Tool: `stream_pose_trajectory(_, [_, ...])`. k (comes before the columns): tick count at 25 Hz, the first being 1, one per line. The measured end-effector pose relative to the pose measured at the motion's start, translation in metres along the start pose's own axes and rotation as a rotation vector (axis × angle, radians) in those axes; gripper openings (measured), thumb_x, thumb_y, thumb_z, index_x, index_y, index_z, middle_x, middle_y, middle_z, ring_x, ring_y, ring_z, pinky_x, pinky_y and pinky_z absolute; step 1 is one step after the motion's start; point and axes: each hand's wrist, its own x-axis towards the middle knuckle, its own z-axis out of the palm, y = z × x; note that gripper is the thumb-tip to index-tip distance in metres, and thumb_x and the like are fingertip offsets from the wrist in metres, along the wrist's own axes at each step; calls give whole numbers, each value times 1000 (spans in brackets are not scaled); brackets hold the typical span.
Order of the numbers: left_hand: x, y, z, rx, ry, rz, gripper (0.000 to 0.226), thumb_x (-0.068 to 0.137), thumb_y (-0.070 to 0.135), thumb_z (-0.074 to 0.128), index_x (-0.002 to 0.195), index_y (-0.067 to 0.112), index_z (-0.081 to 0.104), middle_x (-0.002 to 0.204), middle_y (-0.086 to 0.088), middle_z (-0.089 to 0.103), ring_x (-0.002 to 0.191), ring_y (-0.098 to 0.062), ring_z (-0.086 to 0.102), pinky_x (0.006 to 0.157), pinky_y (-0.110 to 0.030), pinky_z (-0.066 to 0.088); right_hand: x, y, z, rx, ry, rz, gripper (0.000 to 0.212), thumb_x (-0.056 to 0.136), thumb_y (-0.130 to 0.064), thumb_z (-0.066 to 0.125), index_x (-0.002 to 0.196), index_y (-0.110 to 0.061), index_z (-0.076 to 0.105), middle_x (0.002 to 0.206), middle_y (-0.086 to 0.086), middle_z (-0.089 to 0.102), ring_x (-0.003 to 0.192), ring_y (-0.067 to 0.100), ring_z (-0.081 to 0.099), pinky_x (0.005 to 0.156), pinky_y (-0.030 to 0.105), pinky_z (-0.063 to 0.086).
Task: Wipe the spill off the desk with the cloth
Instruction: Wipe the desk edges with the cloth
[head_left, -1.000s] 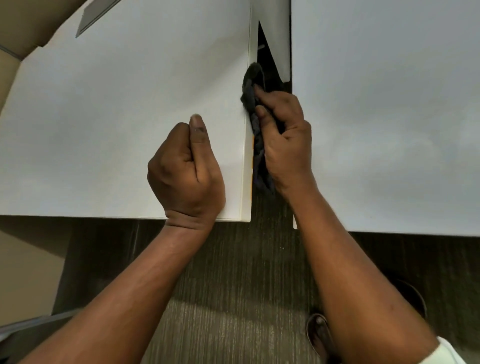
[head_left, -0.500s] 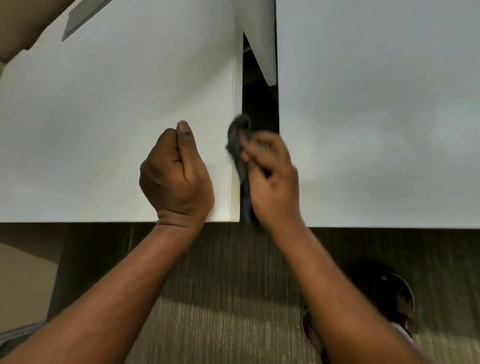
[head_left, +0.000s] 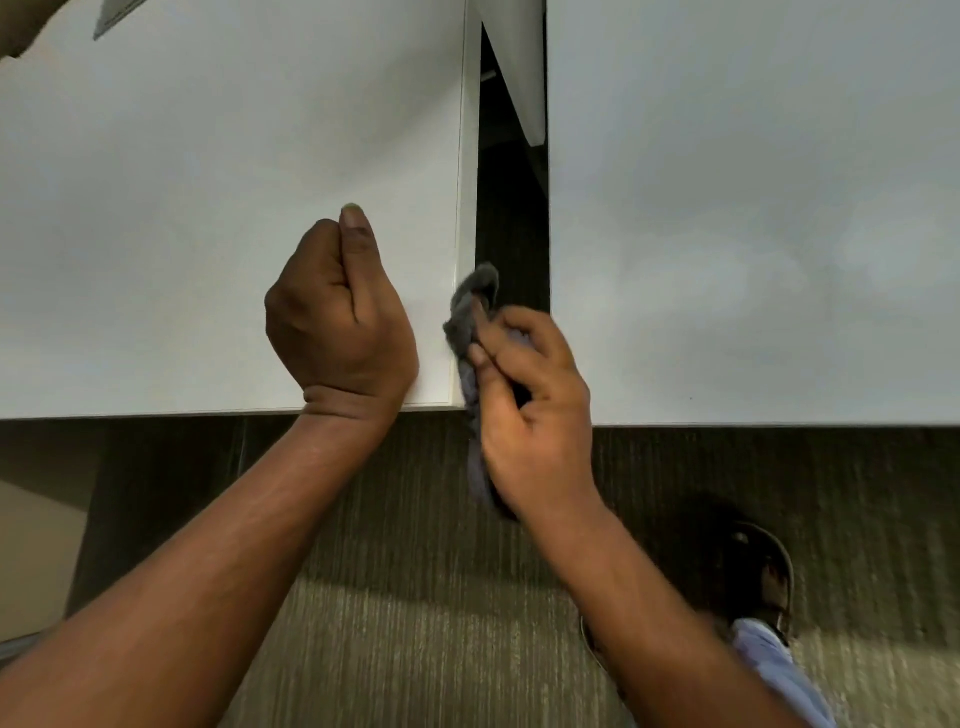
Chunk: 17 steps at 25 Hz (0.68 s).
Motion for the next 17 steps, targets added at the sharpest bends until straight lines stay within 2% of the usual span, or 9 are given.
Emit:
stream_pose_trajectory(3, [0, 1, 1, 18, 13, 17, 40, 99, 20, 40, 61, 7, 46, 54, -25, 50, 52, -26, 41, 52, -31, 25, -53, -8, -2, 61, -3, 14, 25, 91, -5, 56, 114, -6, 67, 108, 9, 58, 93, 10, 61, 76, 12, 49])
stream_pose_trajectory(6, [-2, 1, 1, 33, 5, 48, 41, 99, 19, 39, 62, 5, 46, 54, -23, 51, 52, -30, 43, 53, -35, 28, -44, -7, 3, 29, 50, 38, 26, 89, 1, 56, 113, 0, 67, 101, 13, 58, 86, 18, 60, 71, 18, 52])
stream_pose_trajectory(8, [-2, -1, 0, 27, -1, 45, 41, 99, 19, 39, 62, 3, 47, 54, -23, 50, 52, -31, 44, 52, -35, 28, -27, -10, 1, 28, 35, 43, 25, 89, 1, 55, 109, 1, 68, 99, 11, 57, 85, 14, 59, 70, 14, 50])
stream_pose_trajectory(12, [-2, -2, 1, -16, -2, 35, 35, 99, 18, 40, 64, 13, 43, 54, -16, 46, 52, -23, 40, 50, -23, 23, 28, -14, -4, -106, -30, 71, 17, 91, 0, 54, 96, -2, 70, 96, 3, 57, 79, 1, 54, 67, 3, 41])
stream_pose_trajectory(14, [-2, -2, 1, -25, -6, 35, 34, 99, 17, 40, 65, 14, 40, 54, -10, 43, 52, -18, 37, 49, -16, 24, 70, -15, 0, -203, -30, 73, 22, 93, -1, 52, 83, -6, 70, 89, 3, 57, 78, 6, 52, 65, 2, 35])
stream_pose_trajectory(16, [-2, 0, 1, -19, -12, 18, 34, 99, 17, 40, 66, 14, 38, 51, 0, 36, 48, -10, 31, 49, -13, 23, 100, -19, 2, -277, -67, 61, 39, 93, -2, 49, 60, -23, 54, 78, 0, 53, 78, 12, 50, 60, 4, 31])
stream_pose_trajectory(17, [-1, 1, 1, -11, -20, 15, 33, 99, 16, 41, 66, 14, 37, 51, 7, 31, 47, -7, 28, 48, -13, 22, 103, -20, 2, -306, -79, 43, 44, 92, -2, 49, 57, -27, 45, 75, -2, 50, 76, 12, 48, 58, 5, 30])
